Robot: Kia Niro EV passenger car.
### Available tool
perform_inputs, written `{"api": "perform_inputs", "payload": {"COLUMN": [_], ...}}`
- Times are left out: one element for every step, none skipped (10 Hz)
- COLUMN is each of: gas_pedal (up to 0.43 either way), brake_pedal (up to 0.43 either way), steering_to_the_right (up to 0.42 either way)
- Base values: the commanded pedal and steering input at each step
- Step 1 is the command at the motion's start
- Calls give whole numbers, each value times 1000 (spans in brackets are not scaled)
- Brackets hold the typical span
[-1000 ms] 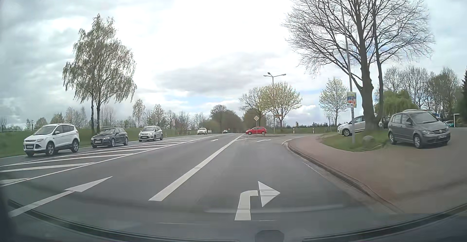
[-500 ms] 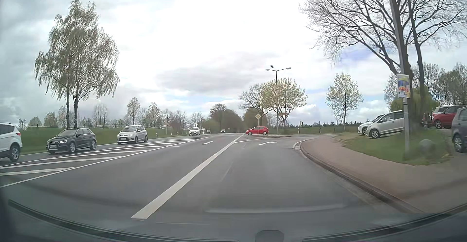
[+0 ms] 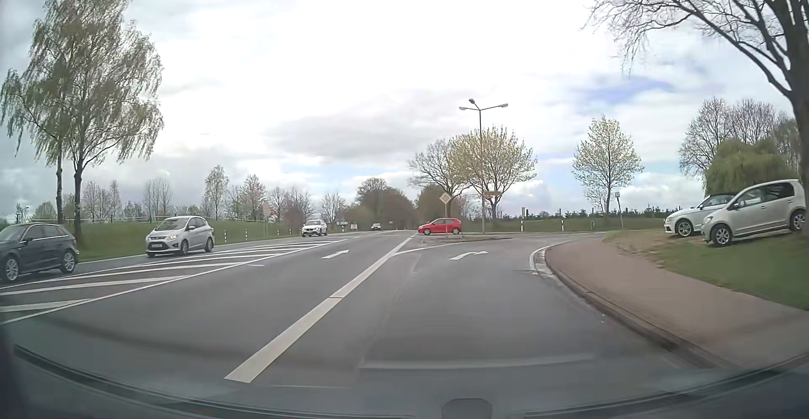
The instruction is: Follow the waypoints while adhering to traffic rules and regulations
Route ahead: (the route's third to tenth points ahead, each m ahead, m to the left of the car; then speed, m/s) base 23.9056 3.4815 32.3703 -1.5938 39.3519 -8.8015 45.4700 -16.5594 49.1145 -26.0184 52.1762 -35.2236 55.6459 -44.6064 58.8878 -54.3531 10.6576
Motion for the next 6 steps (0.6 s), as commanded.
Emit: {"api": "perform_inputs", "payload": {"gas_pedal": [0, 0, 0, 0, 0, 0], "brake_pedal": [0, 0, 0, 0, 0, 0], "steering_to_the_right": [15, 16, 19, 27, 41, 50]}}
